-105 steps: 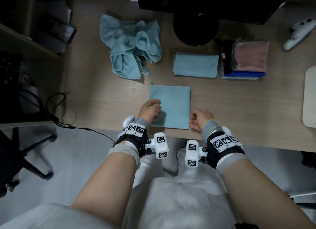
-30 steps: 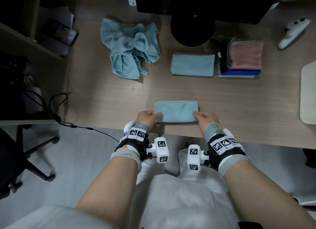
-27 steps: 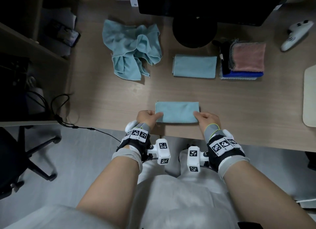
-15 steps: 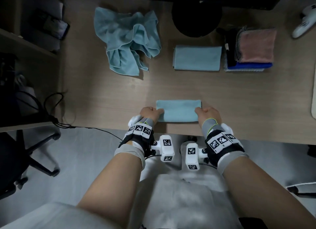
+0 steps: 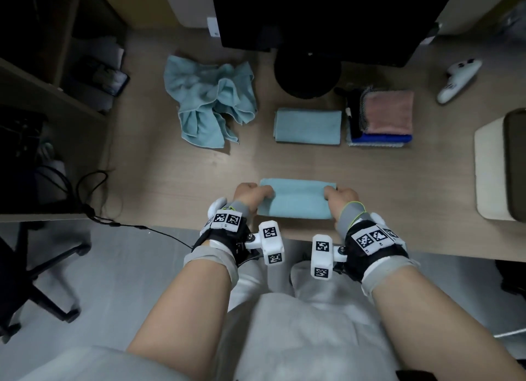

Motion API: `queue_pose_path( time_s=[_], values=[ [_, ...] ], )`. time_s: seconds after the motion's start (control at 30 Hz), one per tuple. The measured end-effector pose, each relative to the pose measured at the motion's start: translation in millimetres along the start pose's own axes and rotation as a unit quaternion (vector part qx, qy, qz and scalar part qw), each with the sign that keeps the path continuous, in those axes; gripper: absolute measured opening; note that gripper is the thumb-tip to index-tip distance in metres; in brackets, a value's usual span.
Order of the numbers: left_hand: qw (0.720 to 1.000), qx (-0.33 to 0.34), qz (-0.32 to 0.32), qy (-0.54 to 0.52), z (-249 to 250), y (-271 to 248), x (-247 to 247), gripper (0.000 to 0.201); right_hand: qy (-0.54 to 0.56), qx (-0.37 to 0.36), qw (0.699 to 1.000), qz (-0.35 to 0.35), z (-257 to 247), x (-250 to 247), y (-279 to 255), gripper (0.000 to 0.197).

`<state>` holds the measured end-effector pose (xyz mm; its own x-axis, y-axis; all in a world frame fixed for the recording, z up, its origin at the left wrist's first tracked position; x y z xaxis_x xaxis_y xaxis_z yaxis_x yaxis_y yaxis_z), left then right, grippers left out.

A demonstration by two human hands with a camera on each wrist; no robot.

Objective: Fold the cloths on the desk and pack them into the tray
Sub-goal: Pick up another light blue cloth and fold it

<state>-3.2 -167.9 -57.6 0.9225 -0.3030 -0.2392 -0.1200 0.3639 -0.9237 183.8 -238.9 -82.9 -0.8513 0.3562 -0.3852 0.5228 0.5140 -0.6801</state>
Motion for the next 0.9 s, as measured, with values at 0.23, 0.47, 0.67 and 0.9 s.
queue_pose_path(
  time_s=[0.23, 0.47, 0.67, 0.9],
  values=[
    [0.996, 0.077, -0.006, -0.047, 24, -65, 40, 0.017, 0.073, -0.029, 0.997, -0.015, -35, -55, 5, 0.020],
    [0.987, 0.136, 0.019, -0.082, 32, -71, 55, 0.026, 0.092, -0.085, 0.991, 0.037, -46, -68, 5, 0.041],
    [0.988, 0.120, 0.059, -0.073, 61, -41, 52, 0.032, 0.060, -0.066, 0.996, 0.030, -62, -65, 31, 0.033],
    [0.994, 0.082, 0.031, -0.061, 111, 6, 47, 0.019, 0.008, -0.045, 0.998, 0.034, -95, -51, 70, 0.031]
  ],
)
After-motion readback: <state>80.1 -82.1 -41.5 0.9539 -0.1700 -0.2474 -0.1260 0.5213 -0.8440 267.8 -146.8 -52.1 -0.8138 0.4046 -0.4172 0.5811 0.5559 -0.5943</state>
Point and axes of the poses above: each hand's wrist, its own y-axis towards the middle knuckle, its own x-axis out of the palm, z = x × y, the point moved 1 cm from there along y, towards the middle knuckle, and after that the axes turned 9 degrees about -x, right-handed, at the moved point
